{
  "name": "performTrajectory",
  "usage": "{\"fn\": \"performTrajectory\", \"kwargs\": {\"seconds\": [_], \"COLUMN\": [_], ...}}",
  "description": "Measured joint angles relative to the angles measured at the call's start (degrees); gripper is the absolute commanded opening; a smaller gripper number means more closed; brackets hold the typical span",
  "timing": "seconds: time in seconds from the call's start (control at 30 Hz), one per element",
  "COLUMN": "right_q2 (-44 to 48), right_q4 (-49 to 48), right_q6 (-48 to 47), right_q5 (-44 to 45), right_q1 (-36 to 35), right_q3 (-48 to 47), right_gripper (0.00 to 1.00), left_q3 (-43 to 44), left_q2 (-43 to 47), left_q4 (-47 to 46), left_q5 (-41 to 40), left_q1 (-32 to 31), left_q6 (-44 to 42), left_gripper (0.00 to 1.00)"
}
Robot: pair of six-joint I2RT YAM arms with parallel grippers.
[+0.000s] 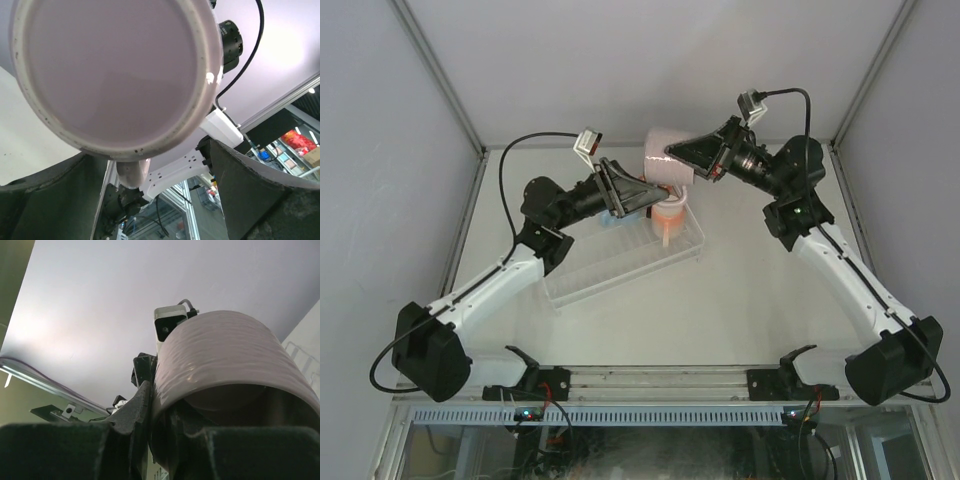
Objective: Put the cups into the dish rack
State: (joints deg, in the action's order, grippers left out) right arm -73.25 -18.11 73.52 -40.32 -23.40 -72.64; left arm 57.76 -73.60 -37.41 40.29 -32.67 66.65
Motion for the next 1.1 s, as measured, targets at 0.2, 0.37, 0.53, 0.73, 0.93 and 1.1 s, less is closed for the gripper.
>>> {"fn": "performTrajectory", "kwargs": {"seconds": [0.2,0.37,0.53,0.73,0.93,1.1], "right_q2": [-1.3,-2.6,-3.0,-3.0,-2.9,-1.7], "right_q4": [-5.4,-9.6,-13.0,-15.3,-15.3,-12.5], "right_q6": [-0.3,-0.5,-1.6,-2.6,-4.0,-6.5], "right_q5": [1.3,1.5,2.0,2.5,4.3,5.3], "right_q1": [-2.0,-3.1,-4.5,-6.5,-7.0,-7.0], "right_q3": [-0.2,-0.2,-0.2,-0.1,0.3,0.3], "right_gripper": [0.00,0.00,0.00,0.00,0.00,0.00], "left_q3": [0.3,0.3,0.3,0.6,0.9,0.9], "left_q2": [-1.3,-1.4,-1.7,-2.4,-3.3,-3.3], "left_q4": [-4.7,-7.1,-9.4,-11.8,-12.6,-12.4], "left_q5": [-0.7,-1.1,-1.4,-1.6,-1.7,-1.7], "left_q1": [-0.4,-0.8,-0.9,-0.9,-0.9,-0.8], "left_q6": [4.5,7.4,9.3,10.3,10.4,10.4], "left_gripper": [0.86,0.84,0.81,0.78,0.74,0.66]}}
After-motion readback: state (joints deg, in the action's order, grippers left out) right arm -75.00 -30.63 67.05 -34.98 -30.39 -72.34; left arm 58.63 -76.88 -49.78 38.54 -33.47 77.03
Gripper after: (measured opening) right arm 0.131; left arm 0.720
